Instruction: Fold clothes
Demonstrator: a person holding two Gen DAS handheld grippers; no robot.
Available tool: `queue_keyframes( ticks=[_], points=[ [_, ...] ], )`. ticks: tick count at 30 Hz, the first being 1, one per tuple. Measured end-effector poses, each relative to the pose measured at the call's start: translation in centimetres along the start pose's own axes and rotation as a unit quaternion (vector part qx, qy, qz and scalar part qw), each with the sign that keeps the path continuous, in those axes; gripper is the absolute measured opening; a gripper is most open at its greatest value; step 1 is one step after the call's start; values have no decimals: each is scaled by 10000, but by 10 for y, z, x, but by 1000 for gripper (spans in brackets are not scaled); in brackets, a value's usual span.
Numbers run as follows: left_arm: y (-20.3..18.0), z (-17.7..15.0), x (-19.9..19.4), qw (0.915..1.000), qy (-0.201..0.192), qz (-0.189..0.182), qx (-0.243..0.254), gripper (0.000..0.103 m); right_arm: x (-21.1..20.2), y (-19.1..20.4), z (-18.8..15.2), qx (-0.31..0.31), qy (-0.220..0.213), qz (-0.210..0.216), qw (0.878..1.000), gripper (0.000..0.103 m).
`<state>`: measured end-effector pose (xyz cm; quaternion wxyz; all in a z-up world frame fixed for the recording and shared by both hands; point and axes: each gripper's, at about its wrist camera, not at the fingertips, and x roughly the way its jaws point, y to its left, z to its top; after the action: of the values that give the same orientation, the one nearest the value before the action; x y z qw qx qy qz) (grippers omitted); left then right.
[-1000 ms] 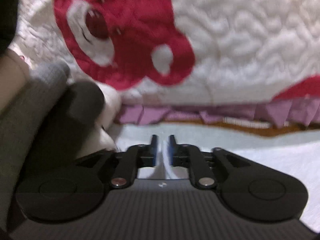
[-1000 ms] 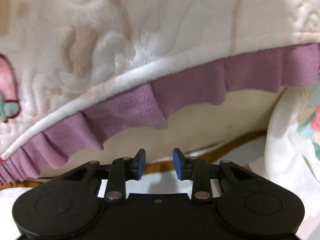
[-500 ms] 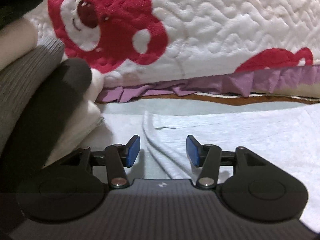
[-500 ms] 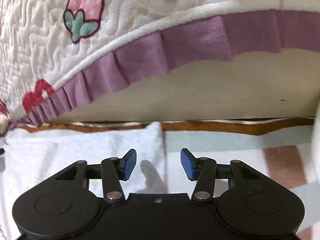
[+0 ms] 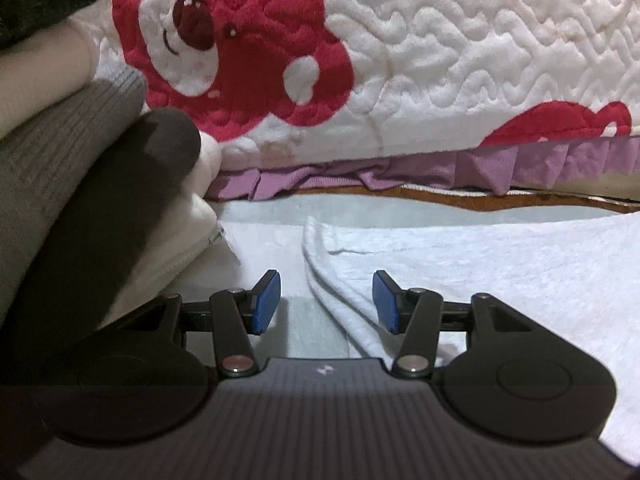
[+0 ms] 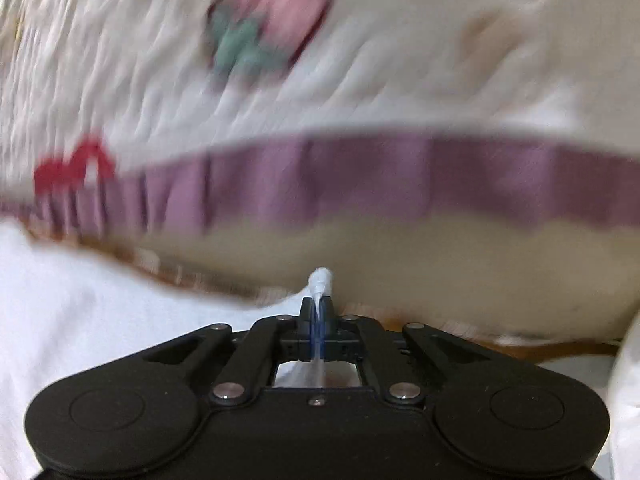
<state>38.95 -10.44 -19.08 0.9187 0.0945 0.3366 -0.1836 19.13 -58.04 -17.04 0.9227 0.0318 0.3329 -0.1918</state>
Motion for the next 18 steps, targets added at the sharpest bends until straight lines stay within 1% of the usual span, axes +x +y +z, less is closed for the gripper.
queue_keyframes(
  ticks=[2,5,7,8,10,11,14,15,16,18],
  points=[
    [7,1,1,9999,31,-24,-133,50,0,-11,7,19,87,-147,9999,1],
    [20,-4,8,9985,229,-143,-468,50,8,-14,9,30,302,-188,9994,1],
    [26,-9,12,9979,254,-165,-580,51,15,-14,8,105,415,-244,9988,1],
    [29,-10,12,9976,200,-218,-623,52,18,-15,7,174,449,-259,9985,1],
    [33,-11,12,9963,131,-384,-752,55,23,-16,5,312,485,-292,9979,1],
    [35,-11,12,9954,110,-470,-830,57,24,-17,4,376,486,-313,9976,1],
    [40,-9,14,9907,48,-838,-1068,59,20,-20,3,525,355,-406,9972,1],
    [38,-8,14,9902,25,-918,-1053,59,20,-20,3,511,316,-454,9972,1],
    [37,-7,15,9898,1,-992,-1024,59,22,-22,2,529,391,-482,9967,1],
    [28,-5,14,9928,-131,-925,-747,59,31,-26,-1,603,646,-550,9946,1]
  ],
)
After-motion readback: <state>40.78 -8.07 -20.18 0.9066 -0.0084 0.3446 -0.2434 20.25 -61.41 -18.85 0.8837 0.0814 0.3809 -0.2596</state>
